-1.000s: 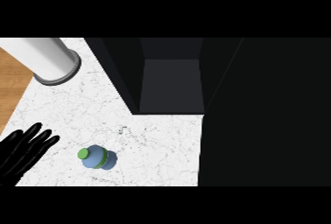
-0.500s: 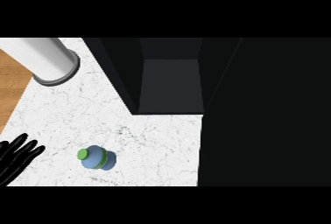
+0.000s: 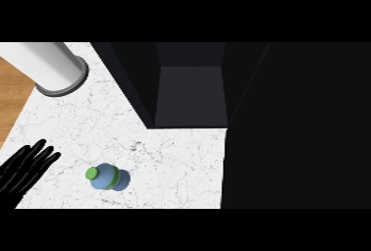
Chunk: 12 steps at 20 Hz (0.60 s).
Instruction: Pick up the bottled water, place it into the cabinet and close the cabinet
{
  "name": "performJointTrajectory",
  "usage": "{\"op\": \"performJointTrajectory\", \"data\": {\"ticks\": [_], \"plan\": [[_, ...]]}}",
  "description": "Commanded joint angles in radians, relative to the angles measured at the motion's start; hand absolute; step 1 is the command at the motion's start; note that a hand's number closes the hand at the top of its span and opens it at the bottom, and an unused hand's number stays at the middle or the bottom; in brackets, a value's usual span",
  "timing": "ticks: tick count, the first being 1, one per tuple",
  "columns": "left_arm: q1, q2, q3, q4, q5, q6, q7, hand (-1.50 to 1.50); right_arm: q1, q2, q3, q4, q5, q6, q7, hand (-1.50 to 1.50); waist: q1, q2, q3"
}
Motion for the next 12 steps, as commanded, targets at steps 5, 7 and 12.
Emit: {"op": "performJointTrajectory", "data": {"ticks": [5,7,12], "plan": [[-0.111,-0.091,-0.048,0.274,-0.298,-0.041,-0.180,-1.50,0.083,-0.011,0.030,-0.112,0.011,0.013,-0.019,-1.50,-0.003,0.002,-0.001],[-0.073,-0.051,-0.001,0.246,-0.233,-0.066,-0.180,-1.50,0.213,-0.026,0.039,-0.147,0.004,0.049,-0.100,-1.50,-0.005,-0.002,0.000],[-0.221,-0.125,-0.051,0.521,-0.452,0.018,-0.344,-1.50,0.201,-0.039,0.020,-0.120,-0.003,0.048,-0.107,-1.50,-0.010,0.002,0.000]]}}
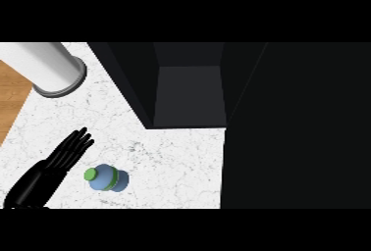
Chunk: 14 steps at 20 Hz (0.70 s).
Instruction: Pick up the bottled water, place it into the cabinet and close the cabinet
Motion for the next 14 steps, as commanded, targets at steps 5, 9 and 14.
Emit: {"op": "performJointTrajectory", "data": {"ticks": [5,9,14], "plan": [[-0.113,-0.023,0.002,0.387,-0.210,0.061,-0.304,-1.50,0.135,-0.045,-0.033,-0.085,-0.038,0.045,-0.097,-1.50,-0.015,0.000,-0.001],[-0.139,-0.016,-0.006,0.509,-0.279,0.115,-0.437,-1.50,0.130,-0.031,0.056,-0.139,0.025,0.001,-0.018,-1.50,0.000,0.002,-0.001],[-0.170,-0.032,-0.048,0.686,-0.315,0.127,-0.525,-1.50,0.265,-0.088,0.016,-0.173,-0.029,0.073,-0.115,-1.50,-0.021,0.000,-0.002]]}}
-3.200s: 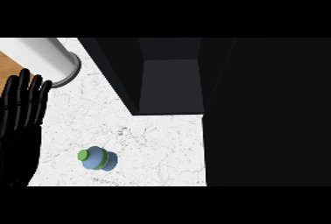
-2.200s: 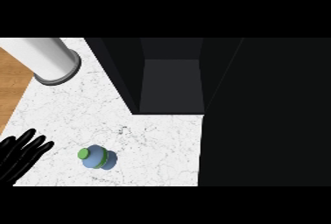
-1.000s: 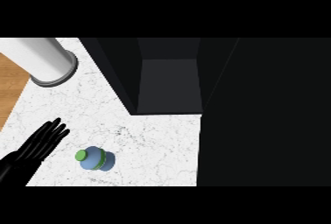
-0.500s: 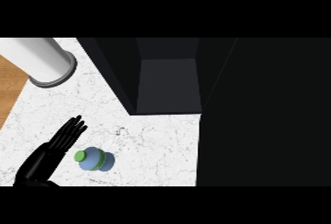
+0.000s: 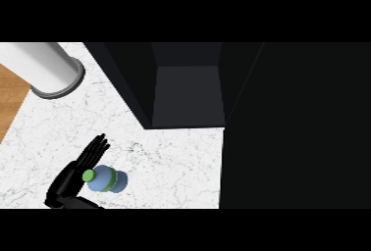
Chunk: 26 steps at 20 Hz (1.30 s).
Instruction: Pick up the bottled water, place it into the cabinet and close the cabinet
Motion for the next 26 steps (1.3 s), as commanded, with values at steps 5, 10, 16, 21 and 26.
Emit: {"op": "performJointTrajectory", "data": {"ticks": [5,10,16,21,26], "plan": [[-0.062,0.013,-0.060,0.196,-0.002,-0.123,-0.122,-1.50,0.069,-0.015,0.005,-0.115,-0.007,-0.005,0.013,-1.50,0.010,0.000,0.001],[-0.164,0.018,-0.064,0.394,-0.007,-0.113,-0.195,-1.50,0.081,-0.028,0.007,-0.097,-0.017,0.017,-0.028,-1.50,-0.004,0.003,-0.001],[-0.202,-0.020,-0.050,0.486,0.024,-0.057,-0.265,1.50,0.106,-0.039,-0.008,-0.156,-0.035,0.002,0.013,-1.50,-0.001,0.005,-0.002],[-0.194,-0.010,-0.058,0.539,0.054,-0.130,-0.308,1.50,0.097,-0.039,-0.048,-0.070,-0.066,0.022,-0.078,-1.50,-0.002,0.003,-0.001],[-0.241,-0.074,0.046,0.556,0.158,0.045,-0.252,1.50,0.081,-0.034,-0.006,-0.067,-0.026,0.008,-0.038,-1.50,0.010,0.004,0.000]]}}
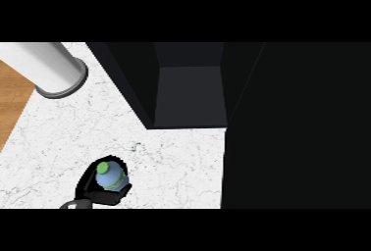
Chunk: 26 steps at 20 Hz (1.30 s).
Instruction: Pick up the bottled water, place it into the cabinet and close the cabinet
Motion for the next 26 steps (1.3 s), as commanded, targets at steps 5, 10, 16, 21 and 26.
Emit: {"op": "performJointTrajectory", "data": {"ticks": [5,10,16,21,26], "plan": [[-0.010,-0.128,0.145,0.017,0.139,0.204,-0.111,1.50,0.000,0.023,0.040,-0.064,0.002,-0.030,0.024,-1.50,0.007,0.006,-0.013],[-0.009,-0.129,0.075,-0.008,0.182,0.215,-0.140,1.50,0.057,-0.034,-0.030,-0.092,-0.057,0.015,0.010,-1.50,0.001,0.001,-0.011],[-0.098,-0.131,-0.079,-0.070,0.361,0.267,0.004,1.50,-0.025,-0.005,0.004,-0.018,-0.019,-0.004,0.026,-1.50,0.004,-0.001,-0.011],[-0.045,-0.132,-0.205,-0.234,0.425,0.345,0.115,1.50,0.004,-0.013,-0.035,-0.073,-0.077,0.004,0.046,-1.50,0.012,-0.002,-0.010],[-0.088,-0.132,-0.343,-0.349,0.491,0.521,0.172,1.50,0.008,0.011,0.026,-0.028,-0.003,0.005,-0.006,-1.50,0.003,-0.001,-0.010]]}}
